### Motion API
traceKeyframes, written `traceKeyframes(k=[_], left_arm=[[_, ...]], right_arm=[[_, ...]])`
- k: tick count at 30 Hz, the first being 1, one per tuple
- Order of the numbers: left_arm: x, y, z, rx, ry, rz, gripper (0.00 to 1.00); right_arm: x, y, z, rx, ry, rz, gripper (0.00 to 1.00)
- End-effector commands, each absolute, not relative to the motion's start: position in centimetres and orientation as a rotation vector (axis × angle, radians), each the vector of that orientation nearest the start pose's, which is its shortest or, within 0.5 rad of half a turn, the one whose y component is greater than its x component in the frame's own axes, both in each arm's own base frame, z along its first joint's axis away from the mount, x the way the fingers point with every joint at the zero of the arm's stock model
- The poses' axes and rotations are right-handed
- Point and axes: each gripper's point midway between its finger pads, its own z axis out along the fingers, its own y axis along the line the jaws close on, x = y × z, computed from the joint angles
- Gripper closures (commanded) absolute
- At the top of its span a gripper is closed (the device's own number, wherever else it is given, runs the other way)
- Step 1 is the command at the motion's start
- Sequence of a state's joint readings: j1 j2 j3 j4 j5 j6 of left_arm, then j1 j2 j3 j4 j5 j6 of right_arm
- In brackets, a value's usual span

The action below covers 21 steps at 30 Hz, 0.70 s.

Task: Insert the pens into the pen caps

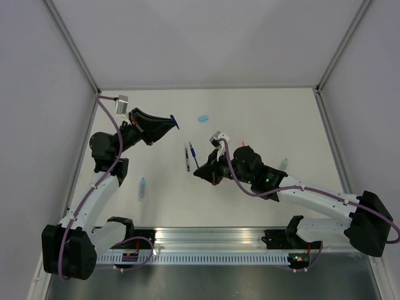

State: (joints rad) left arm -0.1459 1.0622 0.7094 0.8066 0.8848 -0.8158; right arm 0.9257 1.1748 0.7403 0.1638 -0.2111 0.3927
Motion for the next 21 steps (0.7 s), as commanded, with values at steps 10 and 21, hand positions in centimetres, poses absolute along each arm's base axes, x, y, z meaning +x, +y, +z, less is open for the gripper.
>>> traceKeyframes(k=[10,21], left_arm=[[22.1,-19.3,42.1,0.326,1.116,-1.436,0.98],[22.5,-19.4,40.0,0.308,1.187,-1.410,0.98]], right_arm=[[18.5,37.6,27.9,-0.720,1.598,1.128,1.00],[17.8,39.1,28.8,-0.759,1.568,1.142,1.00]])
